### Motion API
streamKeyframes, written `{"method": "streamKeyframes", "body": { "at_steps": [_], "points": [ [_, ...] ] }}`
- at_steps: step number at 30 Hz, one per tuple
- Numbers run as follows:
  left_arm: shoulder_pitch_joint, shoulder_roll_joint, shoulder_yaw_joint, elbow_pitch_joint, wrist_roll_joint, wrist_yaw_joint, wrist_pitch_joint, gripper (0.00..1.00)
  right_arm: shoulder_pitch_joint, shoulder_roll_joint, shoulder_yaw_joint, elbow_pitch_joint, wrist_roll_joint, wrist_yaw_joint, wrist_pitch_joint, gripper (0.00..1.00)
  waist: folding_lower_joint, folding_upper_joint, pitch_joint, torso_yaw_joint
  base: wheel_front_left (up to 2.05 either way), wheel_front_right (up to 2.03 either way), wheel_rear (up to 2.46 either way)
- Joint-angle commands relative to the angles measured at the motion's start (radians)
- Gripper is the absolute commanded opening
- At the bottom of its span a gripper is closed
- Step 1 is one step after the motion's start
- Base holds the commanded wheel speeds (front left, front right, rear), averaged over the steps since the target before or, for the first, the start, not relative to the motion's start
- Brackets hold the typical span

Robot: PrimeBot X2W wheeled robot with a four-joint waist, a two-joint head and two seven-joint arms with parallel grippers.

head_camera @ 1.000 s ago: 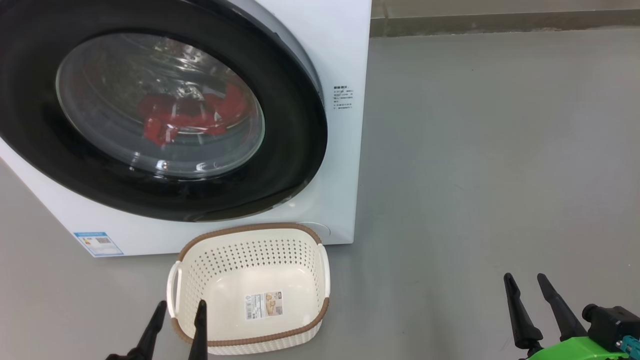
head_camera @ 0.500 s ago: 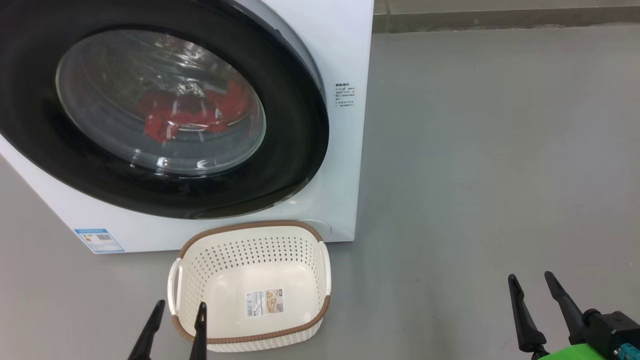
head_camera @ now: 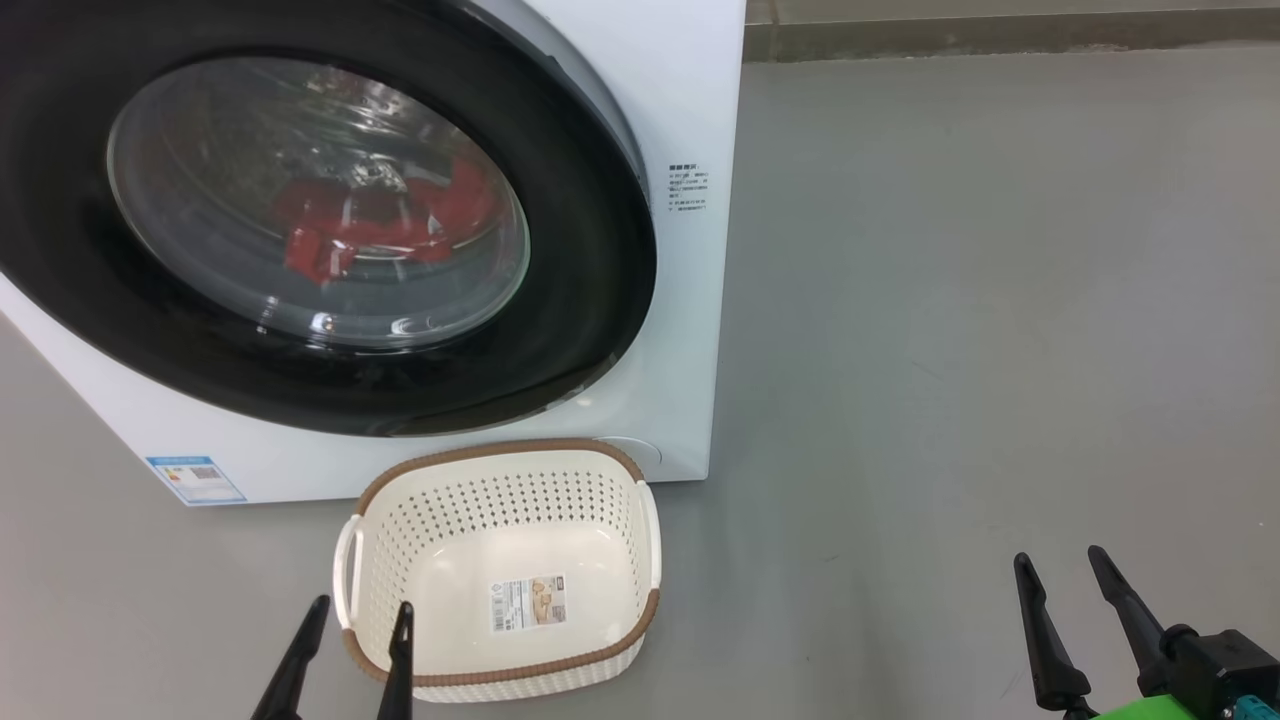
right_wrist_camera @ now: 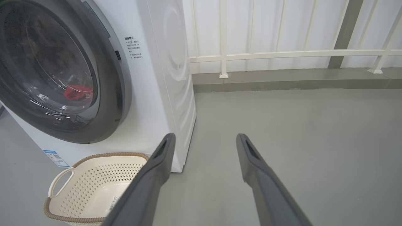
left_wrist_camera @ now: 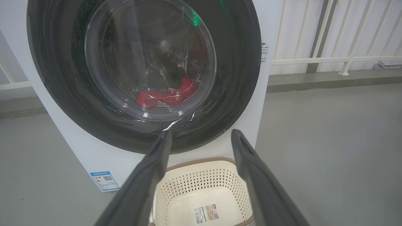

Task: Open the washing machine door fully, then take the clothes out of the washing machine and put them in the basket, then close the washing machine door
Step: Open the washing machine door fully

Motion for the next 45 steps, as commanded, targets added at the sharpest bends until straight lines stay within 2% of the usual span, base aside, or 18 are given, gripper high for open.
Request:
{"method": "streamKeyframes", "body": {
  "at_steps": [1, 7, 8, 9, 10, 14, 18, 28, 40, 45],
  "points": [
    [-0.011, 0.0, 0.038, -0.026, 0.006, -0.005, -0.012, 1.0, -0.014, -0.014, 0.017, -0.027, -0.008, 0.001, -0.012, 1.0, 0.0, 0.0, 0.0, 0.0, 0.0, 0.0, 0.0],
    [-0.012, -0.005, 0.041, -0.021, 0.007, -0.016, -0.012, 1.0, -0.016, -0.01, 0.013, -0.036, -0.002, 0.001, -0.012, 1.0, 0.0, 0.0, 0.001, 0.003, 0.0, 0.0, 0.0],
    [-0.013, -0.006, 0.041, -0.02, 0.005, -0.018, -0.012, 1.0, -0.019, -0.009, 0.017, -0.039, 0.002, 0.001, -0.012, 0.91, 0.0, 0.0, 0.002, 0.003, 0.0, 0.0, 0.0],
    [-0.013, -0.007, 0.041, -0.021, 0.003, -0.021, -0.012, 1.0, -0.023, -0.007, 0.024, -0.041, 0.009, 0.001, -0.012, 0.38, 0.0, 0.0, 0.003, 0.004, 0.0, 0.0, 0.0],
    [-0.014, -0.007, 0.041, -0.021, -0.001, -0.022, -0.012, 1.0, -0.031, -0.005, 0.033, -0.045, 0.024, 0.001, -0.012, 0.02, 0.0, 0.0, 0.005, 0.005, 0.0, 0.0, 0.0],
    [-0.027, -0.01, 0.03, -0.019, -0.018, -0.029, -0.012, 1.0, -0.113, 0.006, 0.059, -0.051, 0.122, 0.001, -0.012, 0.0, 0.0, 0.0, 0.024, 0.014, 0.0, 0.0, 0.0],
    [-0.047, -0.011, 0.014, -0.017, -0.055, -0.029, -0.012, 1.0, -0.234, 0.009, 0.103, -0.047, 0.162, 0.001, -0.012, 0.0, 0.0, 0.0, 0.05, 0.032, 0.0, 0.0, 0.0],
    [-0.124, -0.012, -0.053, -0.003, -0.09, -0.034, -0.012, 1.0, -0.564, 0.008, 0.156, 0.017, 0.358, 0.001, -0.012, 0.0, 0.0, 0.0, 0.138, 0.119, 0.0, 0.0, 0.0],
    [-0.22, -0.012, -0.092, 0.02, -0.124, -0.05, -0.012, 1.0, -0.844, -0.123, 0.35, 0.124, 0.75, 0.001, -0.007, 0.0, 0.0, 0.0, 0.266, 0.209, 0.0, 0.0, 0.0],
    [-0.263, -0.012, -0.119, 0.029, -0.144, -0.055, -0.012, 1.0, -0.943, -0.203, 0.444, 0.122, 0.964, 0.001, 0.078, 0.0, 0.0, 0.0, 0.325, 0.242, 0.0, 0.0, 0.0]
  ]
}}
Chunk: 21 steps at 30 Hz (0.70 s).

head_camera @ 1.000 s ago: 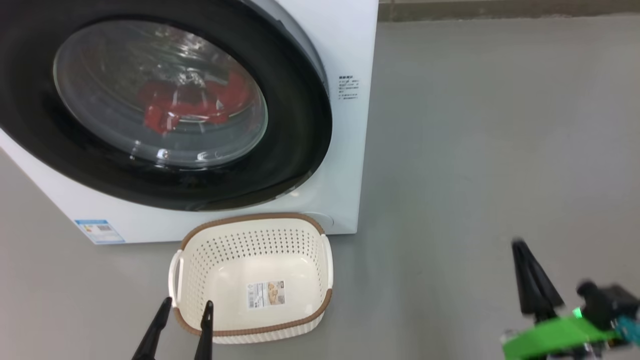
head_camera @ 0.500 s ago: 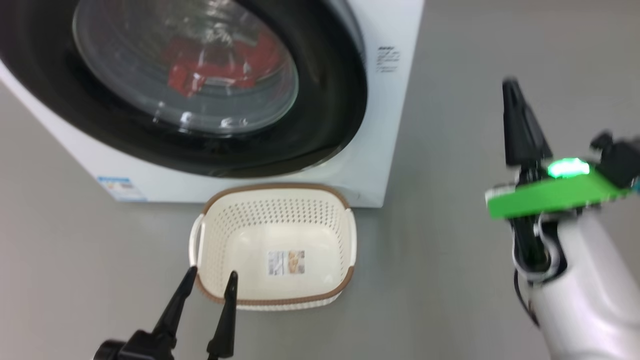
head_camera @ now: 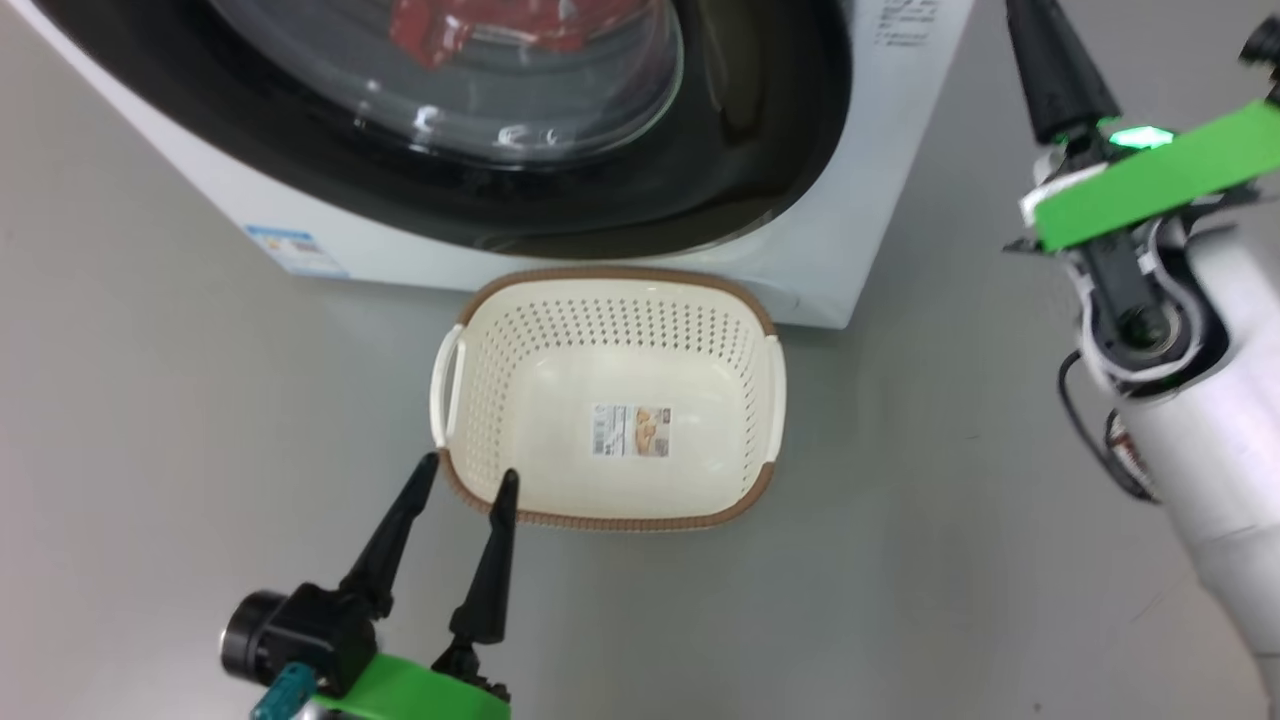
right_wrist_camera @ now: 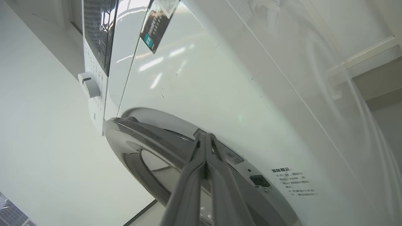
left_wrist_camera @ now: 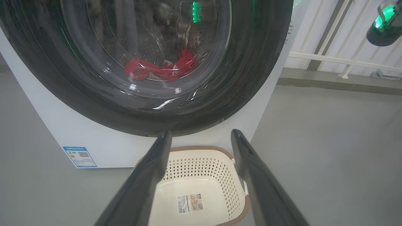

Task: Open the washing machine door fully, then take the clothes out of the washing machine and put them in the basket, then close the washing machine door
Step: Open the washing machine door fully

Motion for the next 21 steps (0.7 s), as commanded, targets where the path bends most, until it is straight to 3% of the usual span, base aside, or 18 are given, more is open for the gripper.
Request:
{"method": "streamKeyframes", "body": {
  "at_steps": [1, 6, 13, 21],
  "points": [
    [-0.033, 0.006, 0.018, -0.016, -0.009, -0.005, -0.012, 1.0, -0.031, -0.011, 0.022, -0.027, 0.045, 0.001, 0.016, 0.0, 0.0, -0.0001, 0.062, 0.053, 0.0, 0.0, 0.0],
    [-0.065, 0.006, -0.019, -0.004, -0.013, -0.011, -0.012, 1.0, -0.108, -0.073, 0.087, -0.002, 0.138, 0.001, 0.08, 0.0, 0.0, -0.0001, 0.101, 0.083, 0.0, 0.0, 0.0],
    [-0.09, 0.006, -0.046, 0.004, -0.025, -0.016, -0.012, 1.0, -0.184, -0.1, 0.127, 0.017, 0.294, 0.001, 0.22, 0.0, 0.0, -0.0001, 0.132, 0.105, 0.0, 0.0, 0.0],
    [-0.103, 0.006, -0.067, 0.011, -0.032, -0.019, -0.012, 1.0, -0.231, -0.12, 0.129, 0.066, 0.386, 0.001, 0.36, 0.0, 0.0, -0.0001, 0.147, 0.119, 0.0, 0.0, 0.0]
  ]
}}
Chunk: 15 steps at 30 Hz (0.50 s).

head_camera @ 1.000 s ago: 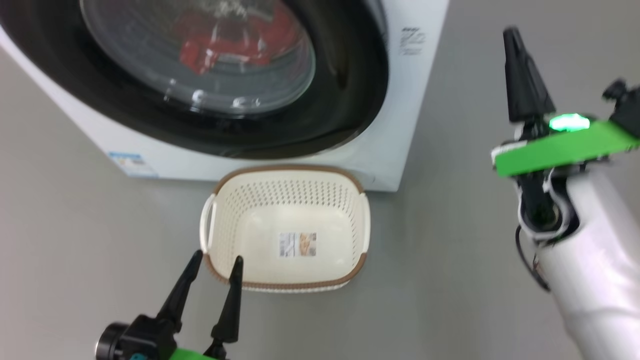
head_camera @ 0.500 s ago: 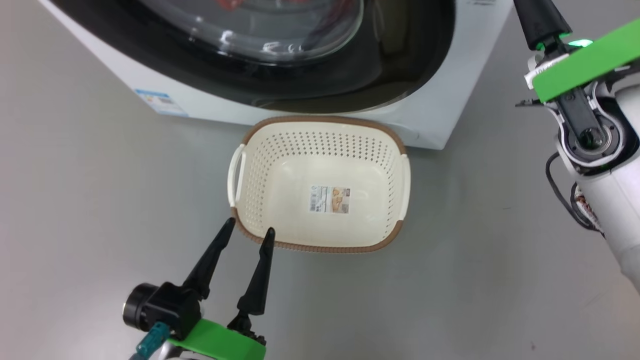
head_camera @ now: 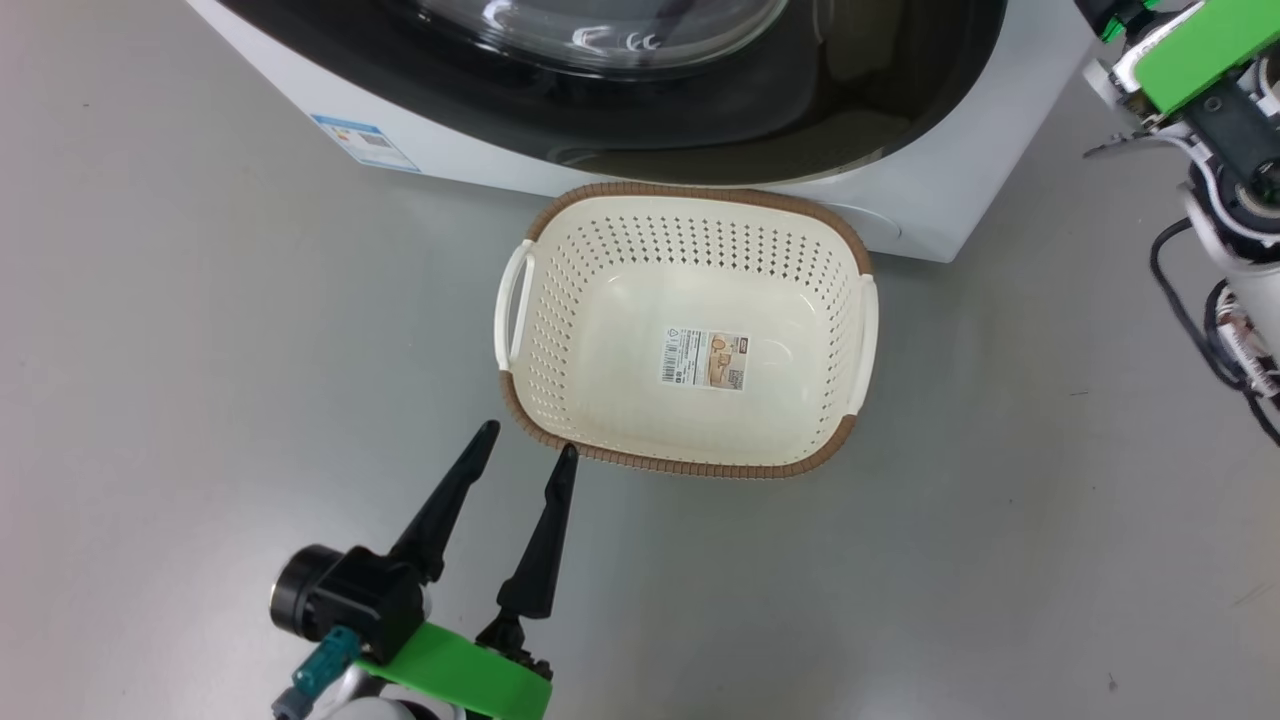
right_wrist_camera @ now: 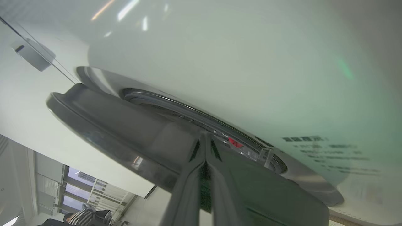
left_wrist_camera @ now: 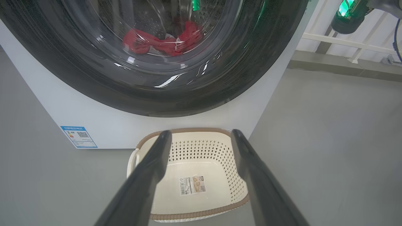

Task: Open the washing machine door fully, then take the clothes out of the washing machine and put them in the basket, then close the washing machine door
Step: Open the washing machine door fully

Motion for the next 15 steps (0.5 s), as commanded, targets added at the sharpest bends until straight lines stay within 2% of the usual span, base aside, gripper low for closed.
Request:
{"method": "streamKeyframes", "body": {
  "at_steps": [1, 7, 15],
  "points": [
    [-0.019, 0.011, 0.026, -0.017, -0.006, -0.009, -0.012, 1.0, -0.006, 0.018, 0.011, -0.005, 0.024, 0.001, 0.039, 0.0, 0.0, -0.0001, 0.002, 0.003, 0.0, 0.0, 0.0],
    [-0.017, 0.011, 0.026, -0.011, -0.005, -0.011, -0.012, 1.0, -0.007, 0.036, 0.029, 0.024, 0.063, 0.001, 0.153, 0.0, 0.0, -0.0001, -0.005, -0.003, 0.0, 0.0, 0.0],
    [-0.006, 0.011, 0.03, -0.005, 0.006, -0.012, -0.012, 1.0, 0.046, 0.056, 0.038, 0.007, 0.069, 0.001, 0.222, 0.0, 0.0, -0.0001, -0.044, -0.026, 0.0, 0.0, 0.0]
  ]
}}
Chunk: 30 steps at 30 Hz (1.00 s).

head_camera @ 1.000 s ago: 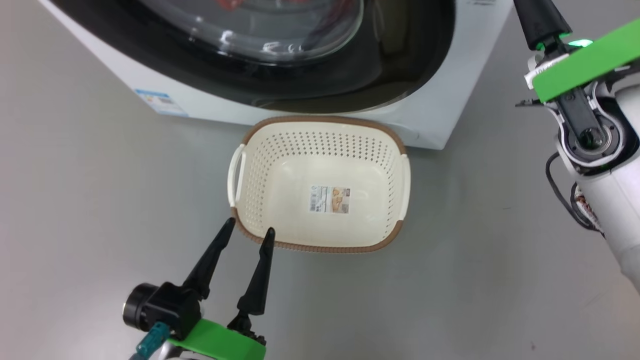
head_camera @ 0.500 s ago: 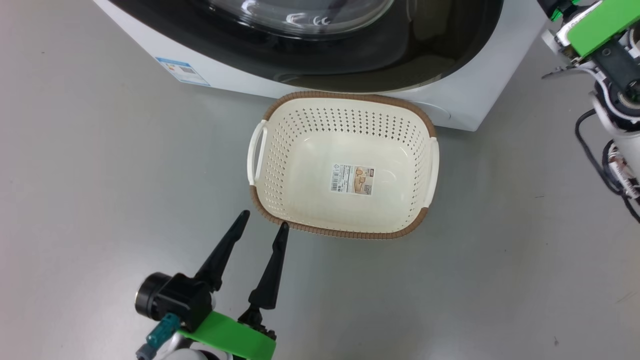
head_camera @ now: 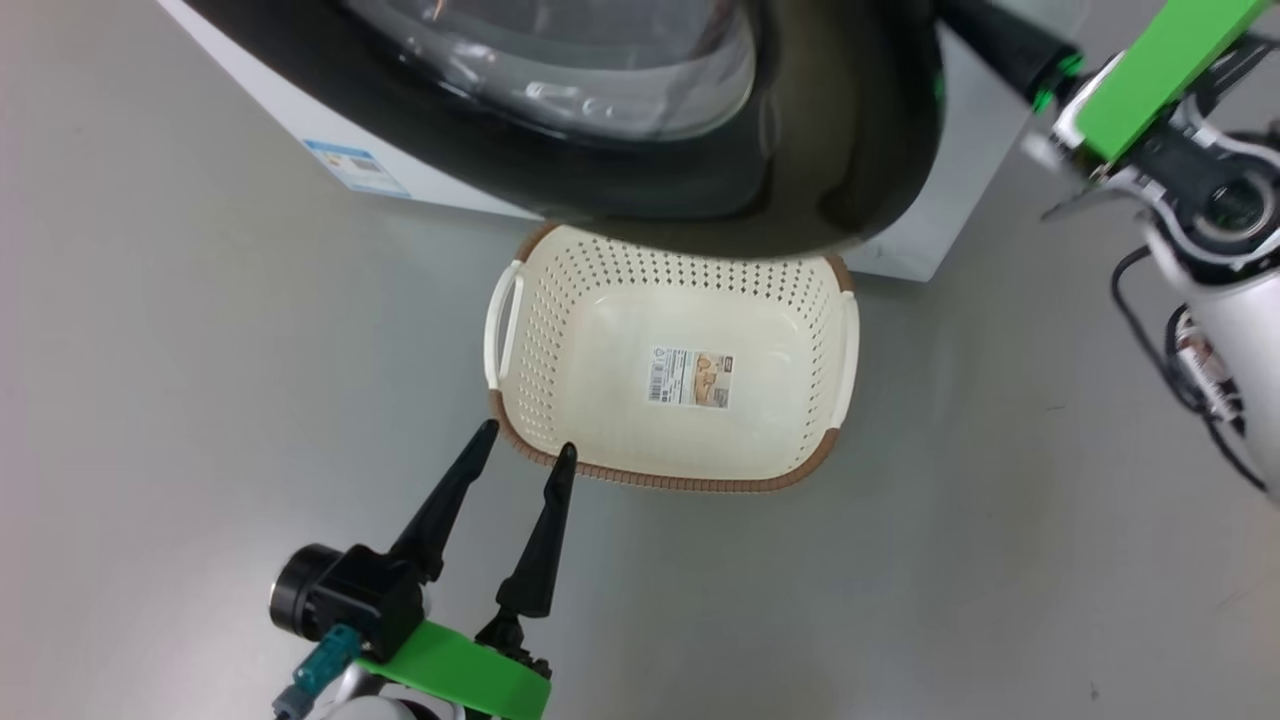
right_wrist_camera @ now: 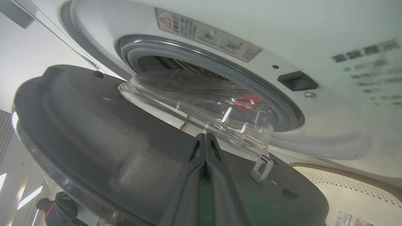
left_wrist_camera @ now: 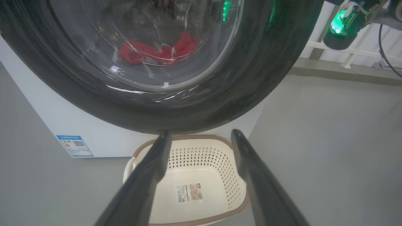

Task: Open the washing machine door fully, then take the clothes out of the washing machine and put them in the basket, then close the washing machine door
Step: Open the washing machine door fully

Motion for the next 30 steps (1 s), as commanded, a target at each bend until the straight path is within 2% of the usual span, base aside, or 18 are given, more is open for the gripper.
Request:
{"method": "streamKeyframes", "body": {
  "at_steps": [1, 20, 30],
  "points": [
    [0.007, 0.011, 0.034, -0.017, 0.008, -0.005, -0.009, 1.0, 0.045, 0.028, 0.019, -0.036, 0.002, 0.004, 0.018, 0.0, 0.0, 0.0, -0.018, -0.013, 0.0, 0.0, 0.0],
    [0.043, 0.011, 0.064, -0.023, 0.03, -0.006, -0.009, 1.0, 0.197, 0.067, 0.035, -0.135, -0.016, 0.004, 0.091, 0.0, 0.0, 0.0, -0.083, -0.044, 0.0, 0.0, 0.0],
    [0.043, 0.011, 0.075, -0.031, 0.031, -0.006, -0.009, 1.0, 0.209, 0.07, 0.016, -0.149, -0.067, 0.004, 0.049, 0.0, 0.0, 0.0, -0.081, -0.045, 0.0, 0.0, 0.0]
  ]
}}
